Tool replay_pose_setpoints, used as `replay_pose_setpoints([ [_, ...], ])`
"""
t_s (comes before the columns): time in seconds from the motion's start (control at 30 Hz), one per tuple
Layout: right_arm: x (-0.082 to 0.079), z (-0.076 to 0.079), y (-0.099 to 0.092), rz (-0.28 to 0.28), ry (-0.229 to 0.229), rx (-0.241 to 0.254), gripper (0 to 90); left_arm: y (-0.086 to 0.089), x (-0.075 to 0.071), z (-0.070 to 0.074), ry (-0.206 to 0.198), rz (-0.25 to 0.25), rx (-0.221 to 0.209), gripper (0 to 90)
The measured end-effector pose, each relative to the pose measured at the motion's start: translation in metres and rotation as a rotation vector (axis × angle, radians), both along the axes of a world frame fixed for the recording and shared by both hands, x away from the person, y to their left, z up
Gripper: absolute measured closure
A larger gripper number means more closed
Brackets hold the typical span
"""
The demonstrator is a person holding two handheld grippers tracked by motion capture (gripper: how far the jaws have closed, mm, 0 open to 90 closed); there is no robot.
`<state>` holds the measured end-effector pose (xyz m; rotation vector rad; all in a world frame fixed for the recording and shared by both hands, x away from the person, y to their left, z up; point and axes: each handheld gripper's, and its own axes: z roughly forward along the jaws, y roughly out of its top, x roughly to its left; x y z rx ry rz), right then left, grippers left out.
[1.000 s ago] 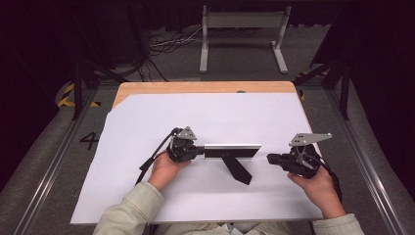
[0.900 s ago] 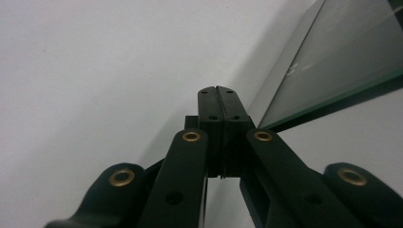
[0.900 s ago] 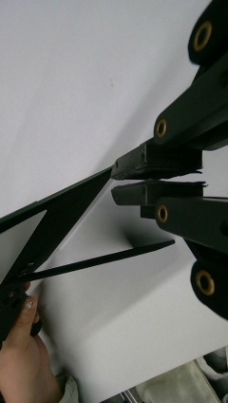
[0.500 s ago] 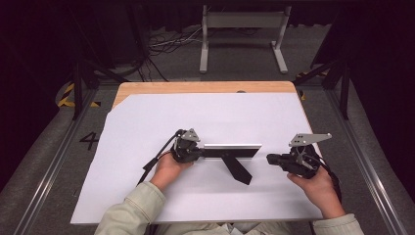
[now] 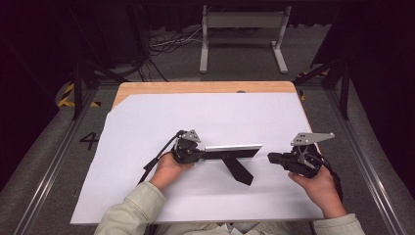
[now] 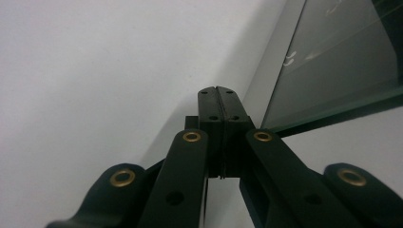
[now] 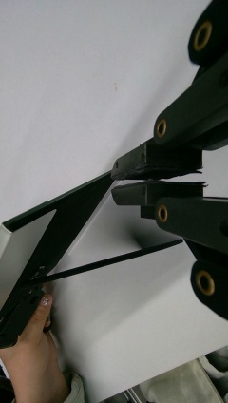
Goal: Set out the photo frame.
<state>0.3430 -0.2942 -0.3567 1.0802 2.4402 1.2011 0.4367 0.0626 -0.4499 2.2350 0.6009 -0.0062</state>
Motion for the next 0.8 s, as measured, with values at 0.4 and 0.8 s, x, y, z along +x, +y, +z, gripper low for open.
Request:
replay_pose_setpoints([
  [0.4,-0.003,0.008,0.000,0.006,-0.016,0.001,86.3,-0.001,-0.007,0.002,0.039,-0.075,0.024,90.0],
  [0.8,-0.009,0.018,-0.001,0.011,-0.039,0.008,87.1,-0.008,-0.019,0.002,0.060,-0.158,0.040,90.0],
])
